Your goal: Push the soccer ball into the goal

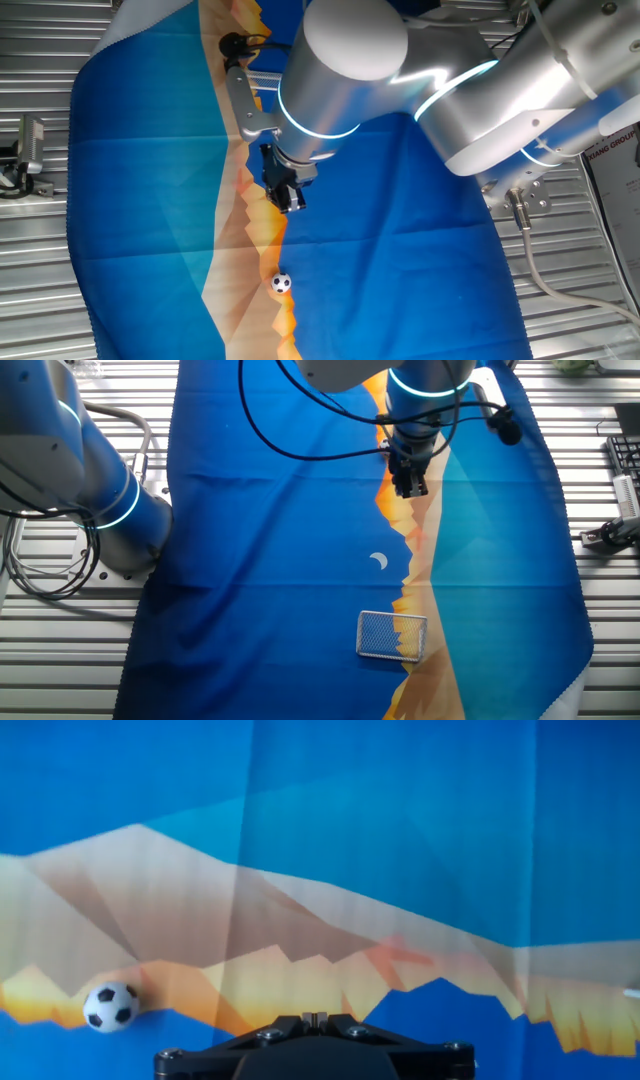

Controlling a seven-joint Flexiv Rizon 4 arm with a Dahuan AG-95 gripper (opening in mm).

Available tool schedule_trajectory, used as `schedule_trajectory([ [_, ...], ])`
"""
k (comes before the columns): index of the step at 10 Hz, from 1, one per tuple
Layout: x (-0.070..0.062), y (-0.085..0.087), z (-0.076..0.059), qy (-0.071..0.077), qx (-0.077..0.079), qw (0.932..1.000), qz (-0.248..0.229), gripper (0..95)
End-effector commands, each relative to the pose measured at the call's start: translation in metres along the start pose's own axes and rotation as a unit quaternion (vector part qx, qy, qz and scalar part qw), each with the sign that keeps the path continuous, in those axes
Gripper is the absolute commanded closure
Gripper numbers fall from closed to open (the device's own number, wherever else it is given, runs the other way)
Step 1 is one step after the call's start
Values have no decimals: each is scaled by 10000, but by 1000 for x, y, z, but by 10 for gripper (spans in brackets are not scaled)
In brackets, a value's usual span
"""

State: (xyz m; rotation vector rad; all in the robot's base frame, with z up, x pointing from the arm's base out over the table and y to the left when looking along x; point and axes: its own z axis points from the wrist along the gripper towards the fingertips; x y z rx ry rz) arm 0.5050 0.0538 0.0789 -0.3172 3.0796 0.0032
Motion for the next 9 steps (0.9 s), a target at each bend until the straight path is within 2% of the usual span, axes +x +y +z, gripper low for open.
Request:
schedule_trajectory([
  [1, 0, 1, 0, -35, -71, 9997, -223, 950],
  [5, 0, 1, 0, -31, -147, 9985, -523, 950],
  [9, 0, 1, 0, 55, -206, 9989, -416, 950],
])
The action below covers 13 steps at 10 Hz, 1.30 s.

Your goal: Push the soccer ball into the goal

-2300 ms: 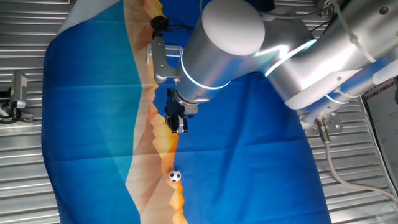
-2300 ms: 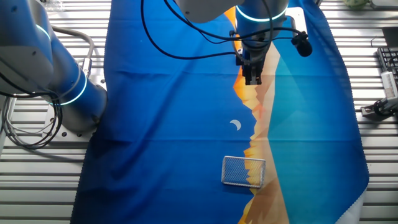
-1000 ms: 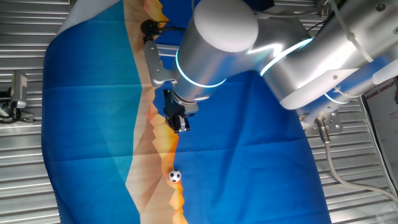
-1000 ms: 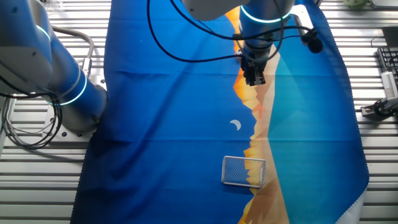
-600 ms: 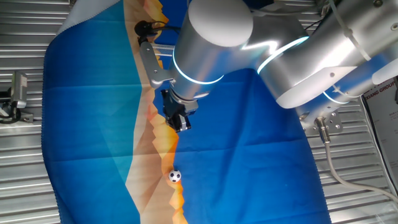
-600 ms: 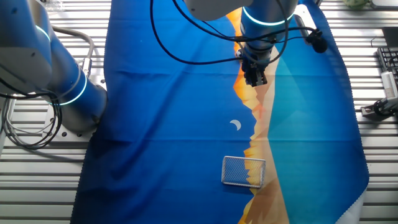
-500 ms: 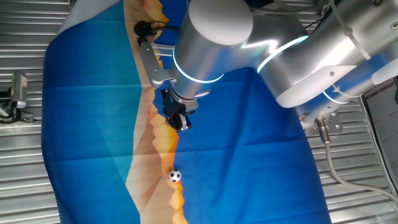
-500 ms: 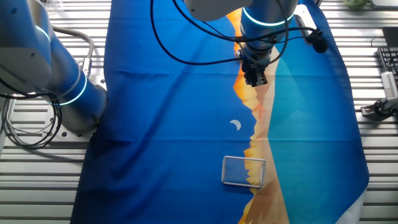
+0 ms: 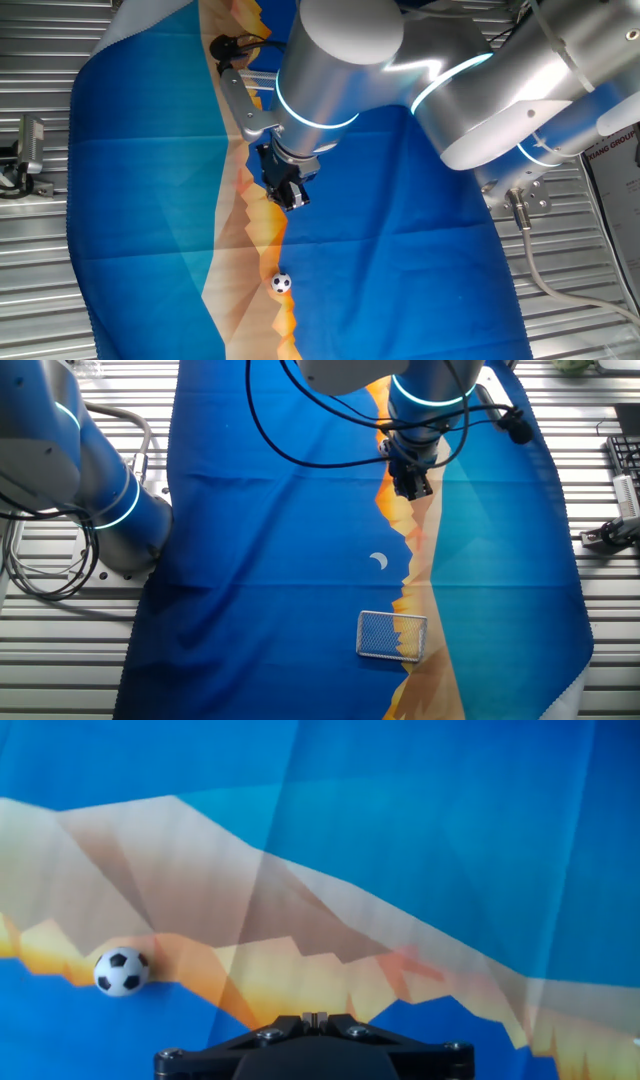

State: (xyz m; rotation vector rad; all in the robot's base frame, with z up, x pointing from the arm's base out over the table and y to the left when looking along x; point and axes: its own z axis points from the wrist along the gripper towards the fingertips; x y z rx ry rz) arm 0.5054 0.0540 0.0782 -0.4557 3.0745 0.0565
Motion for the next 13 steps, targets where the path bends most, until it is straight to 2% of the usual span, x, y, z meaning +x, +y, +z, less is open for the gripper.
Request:
schedule_trajectory([
  [1, 0, 1, -1, 0, -30, 10000, -4, 950],
  [10, 1, 1, -1, -13, -22, 10000, 40, 950],
  [13, 2, 0, -1, -93, -35, 9999, 51, 950],
])
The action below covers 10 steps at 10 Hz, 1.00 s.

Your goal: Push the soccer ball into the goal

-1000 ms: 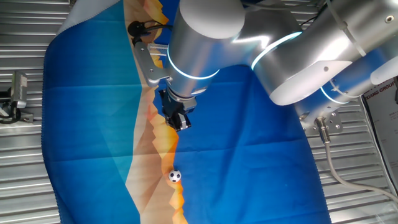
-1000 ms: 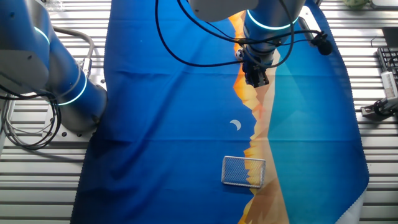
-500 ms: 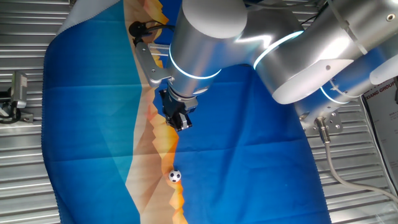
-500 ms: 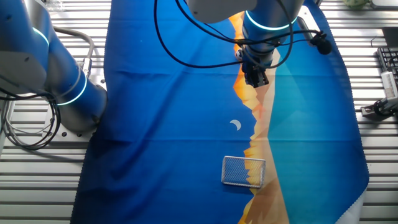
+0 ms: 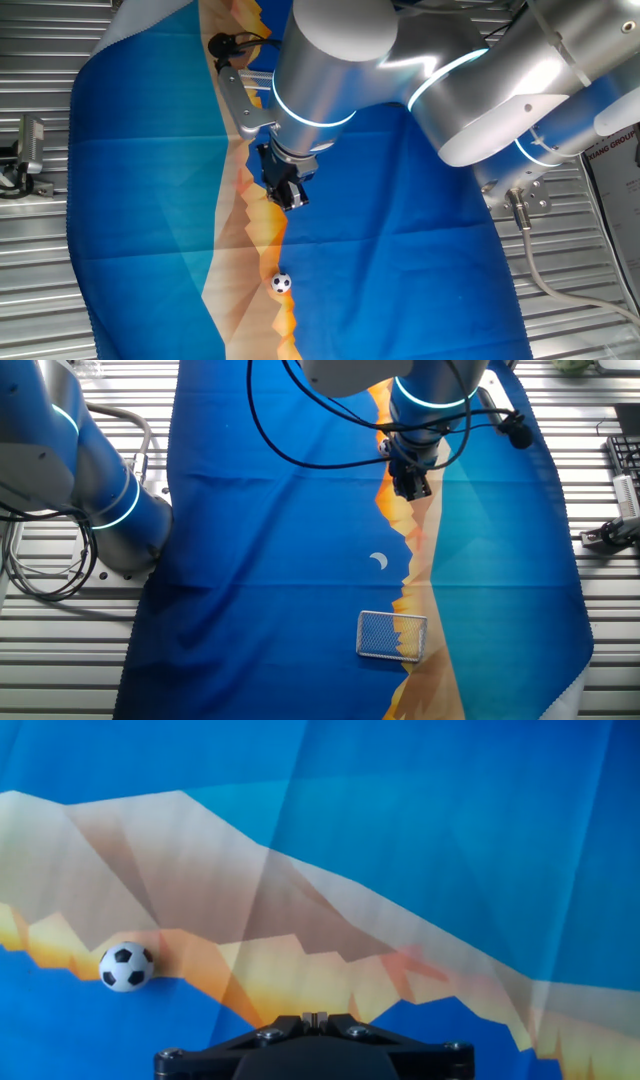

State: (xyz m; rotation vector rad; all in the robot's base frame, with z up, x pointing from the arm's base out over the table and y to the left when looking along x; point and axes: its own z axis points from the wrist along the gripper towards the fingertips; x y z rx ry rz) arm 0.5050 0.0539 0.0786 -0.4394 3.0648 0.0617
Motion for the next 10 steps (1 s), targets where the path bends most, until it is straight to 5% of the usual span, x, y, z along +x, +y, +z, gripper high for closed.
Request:
schedule_trajectory([
  [1, 3, 0, 0, -25, -33, 10000, -17, 950],
  [4, 4, 0, 0, -54, -33, 9998, -178, 950],
  [7, 6, 0, 0, -1, 56, 9963, -858, 950],
  [10, 9, 0, 0, -59, 41, 9987, -496, 950],
])
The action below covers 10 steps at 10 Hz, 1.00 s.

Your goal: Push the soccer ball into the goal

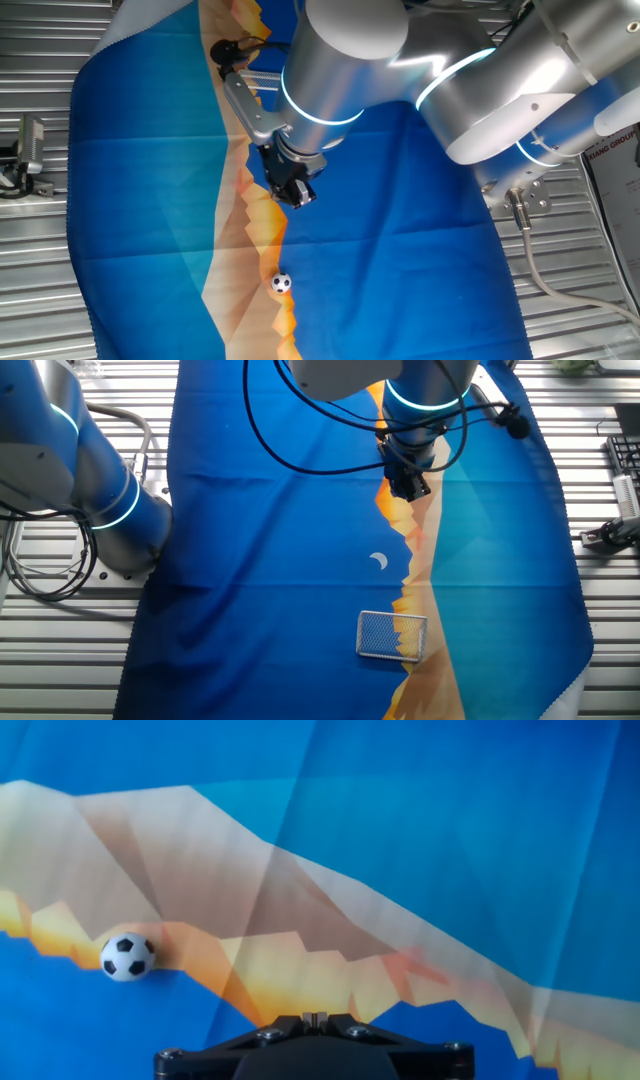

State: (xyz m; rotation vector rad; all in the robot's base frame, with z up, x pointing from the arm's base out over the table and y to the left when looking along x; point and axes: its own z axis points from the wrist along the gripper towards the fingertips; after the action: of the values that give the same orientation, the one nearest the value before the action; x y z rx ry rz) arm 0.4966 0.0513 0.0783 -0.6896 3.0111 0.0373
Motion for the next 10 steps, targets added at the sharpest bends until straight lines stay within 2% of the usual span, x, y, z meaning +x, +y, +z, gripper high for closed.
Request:
schedule_trajectory([
  [1, 1, 0, -1, -69, -167, 9970, 749, 950],
  [2, 2, 1, -2, -94, -329, 9926, 1166, 950],
  [4, 3, 1, -1, -119, -437, 9868, 1552, 950],
  [10, 4, 1, -1, -116, -470, 9870, 1530, 950],
])
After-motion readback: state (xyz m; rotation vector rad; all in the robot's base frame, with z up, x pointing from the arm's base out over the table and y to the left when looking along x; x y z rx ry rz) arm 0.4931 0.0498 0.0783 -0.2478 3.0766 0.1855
